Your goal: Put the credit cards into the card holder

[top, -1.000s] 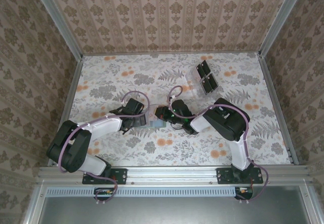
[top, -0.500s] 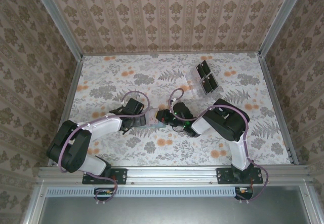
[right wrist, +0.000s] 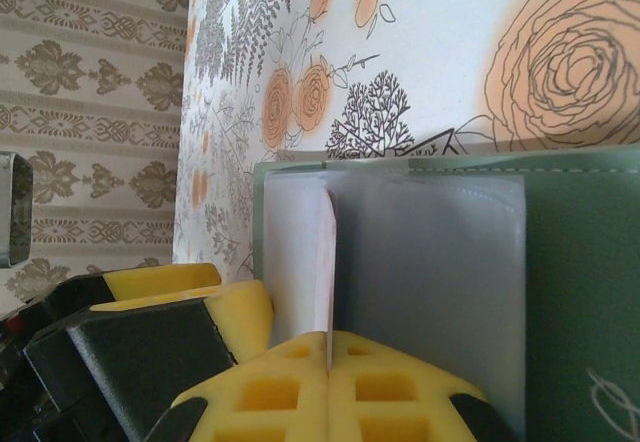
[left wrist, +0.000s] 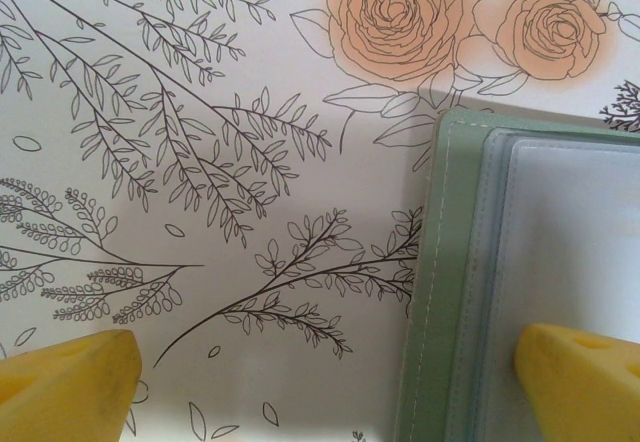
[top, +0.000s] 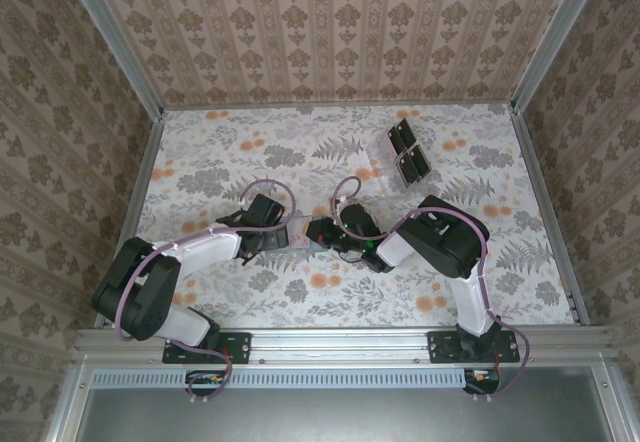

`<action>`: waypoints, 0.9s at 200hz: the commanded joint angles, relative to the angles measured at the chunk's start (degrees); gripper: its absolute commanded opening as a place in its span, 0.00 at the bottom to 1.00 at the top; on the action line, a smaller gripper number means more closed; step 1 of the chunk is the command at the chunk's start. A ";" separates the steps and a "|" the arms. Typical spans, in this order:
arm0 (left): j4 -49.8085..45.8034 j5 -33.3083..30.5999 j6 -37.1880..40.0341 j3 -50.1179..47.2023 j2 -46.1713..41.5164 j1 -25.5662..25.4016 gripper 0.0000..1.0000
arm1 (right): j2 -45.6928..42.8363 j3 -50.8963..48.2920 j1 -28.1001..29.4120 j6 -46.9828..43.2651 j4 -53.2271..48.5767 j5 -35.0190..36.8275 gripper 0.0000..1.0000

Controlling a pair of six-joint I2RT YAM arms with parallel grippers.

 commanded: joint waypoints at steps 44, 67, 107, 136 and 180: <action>-3.48 -0.06 0.05 -2.07 0.18 -0.28 1.00 | 2.10 -2.43 0.46 1.02 -0.87 -1.11 0.00; -3.41 0.03 0.08 -2.07 0.18 -0.28 1.00 | 2.50 -2.01 0.45 1.16 -0.96 -1.49 0.00; -3.25 0.14 0.05 -2.15 0.24 -0.22 1.00 | 3.56 -0.08 0.46 1.24 -2.32 -2.44 0.00; -3.30 0.23 0.05 -2.30 0.15 -0.25 1.00 | 4.54 1.09 0.51 1.59 -2.71 -2.75 0.00; -2.90 0.44 0.16 -2.41 0.25 -0.21 1.00 | 5.18 3.12 0.68 1.63 -4.63 -3.11 0.00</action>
